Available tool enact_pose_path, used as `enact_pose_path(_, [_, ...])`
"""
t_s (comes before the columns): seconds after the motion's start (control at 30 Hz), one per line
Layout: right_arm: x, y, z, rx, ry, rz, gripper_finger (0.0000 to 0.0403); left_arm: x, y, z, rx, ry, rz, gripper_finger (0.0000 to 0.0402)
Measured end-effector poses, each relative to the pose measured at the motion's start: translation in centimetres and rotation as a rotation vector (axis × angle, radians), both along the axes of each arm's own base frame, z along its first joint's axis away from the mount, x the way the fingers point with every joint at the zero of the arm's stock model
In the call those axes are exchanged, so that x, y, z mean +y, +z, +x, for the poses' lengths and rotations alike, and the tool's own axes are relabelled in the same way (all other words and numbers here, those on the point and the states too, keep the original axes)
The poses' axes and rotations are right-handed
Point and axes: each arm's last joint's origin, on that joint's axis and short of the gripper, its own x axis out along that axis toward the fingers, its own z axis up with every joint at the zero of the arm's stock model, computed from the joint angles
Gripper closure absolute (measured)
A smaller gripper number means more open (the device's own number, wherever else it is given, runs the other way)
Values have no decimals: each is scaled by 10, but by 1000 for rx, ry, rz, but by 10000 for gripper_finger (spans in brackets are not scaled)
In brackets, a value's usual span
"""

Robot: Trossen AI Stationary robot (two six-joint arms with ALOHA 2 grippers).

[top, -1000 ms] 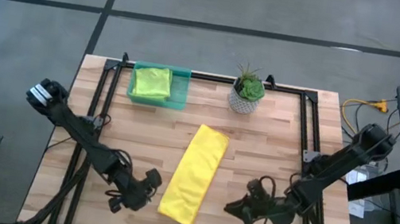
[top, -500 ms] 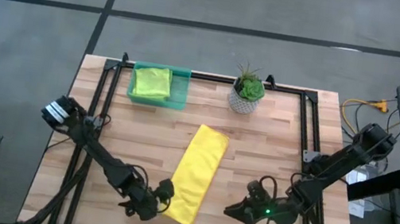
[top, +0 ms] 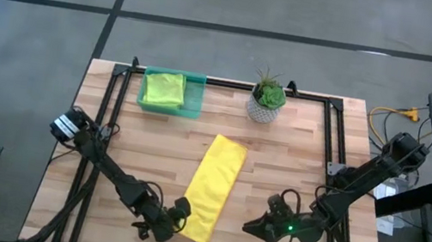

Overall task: Fold microfiber towels
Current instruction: Fold the yellow microfiber cloth

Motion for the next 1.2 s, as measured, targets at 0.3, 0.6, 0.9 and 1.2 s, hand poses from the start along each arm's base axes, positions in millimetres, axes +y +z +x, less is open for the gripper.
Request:
enact_pose_path(0.3, [0, 0, 0, -2, 3, -8, 284, 1, 4, 0, 3, 25, -17, 395])
enact_pose_path(0.6, [0, 0, 0, -8, 14, -37, 284, 13, 8, 9, 131, 82, -152, 400])
enact_pose_path(0.9, [-2, -3, 4, -27, 52, -170, 284, 41, 9, 25, 266, 70, -367, 401])
enact_pose_path(1.2, [1, -16, 10, -29, 134, -361, 223, 72, 17, 45, 270, 164, -555, 401])
